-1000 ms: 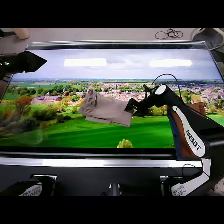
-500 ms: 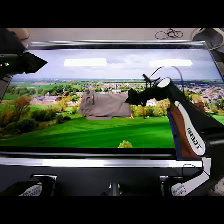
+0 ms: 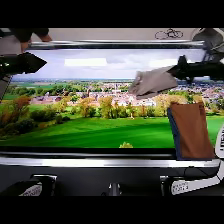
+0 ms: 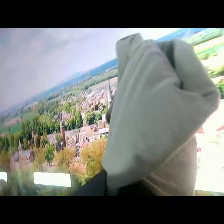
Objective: Fold the shirts.
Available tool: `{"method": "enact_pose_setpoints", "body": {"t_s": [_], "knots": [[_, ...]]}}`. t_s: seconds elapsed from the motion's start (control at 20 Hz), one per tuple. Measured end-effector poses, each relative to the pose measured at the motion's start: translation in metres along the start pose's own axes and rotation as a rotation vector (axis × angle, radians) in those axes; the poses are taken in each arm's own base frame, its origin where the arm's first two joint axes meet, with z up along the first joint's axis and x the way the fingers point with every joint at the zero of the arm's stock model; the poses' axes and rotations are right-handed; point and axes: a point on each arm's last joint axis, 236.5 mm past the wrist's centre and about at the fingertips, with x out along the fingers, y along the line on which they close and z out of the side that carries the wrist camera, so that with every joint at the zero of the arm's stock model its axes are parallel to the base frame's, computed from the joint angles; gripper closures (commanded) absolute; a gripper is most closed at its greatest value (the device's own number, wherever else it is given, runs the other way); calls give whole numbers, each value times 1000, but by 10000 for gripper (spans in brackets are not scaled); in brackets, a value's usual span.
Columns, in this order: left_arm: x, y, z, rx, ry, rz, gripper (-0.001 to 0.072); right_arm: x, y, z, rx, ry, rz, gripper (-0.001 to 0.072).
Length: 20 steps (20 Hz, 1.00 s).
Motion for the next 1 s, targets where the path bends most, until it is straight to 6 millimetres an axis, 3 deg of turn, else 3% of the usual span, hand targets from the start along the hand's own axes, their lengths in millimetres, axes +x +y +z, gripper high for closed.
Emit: {"method": "enact_pose_setpoints", "body": {"t_s": [0.15, 0.35, 0.65, 0.85, 1.0], "knots": [[1, 1, 0, 0, 2, 0, 688, -58, -34, 20, 86, -66, -62, 689], [4, 2, -2, 9, 8, 1, 688, -124, -75, 26, 203, -139, -167, 689], [6, 4, -3, 29, 13, 1, 688, -195, -99, 14, 386, -225, -258, 689], [6, 4, -3, 39, 13, 1, 688, -215, -113, -16, 470, -173, -362, 688], [6, 4, -3, 43, 14, 0, 688, -227, -145, -62, 558, -59, -526, 689]]}}
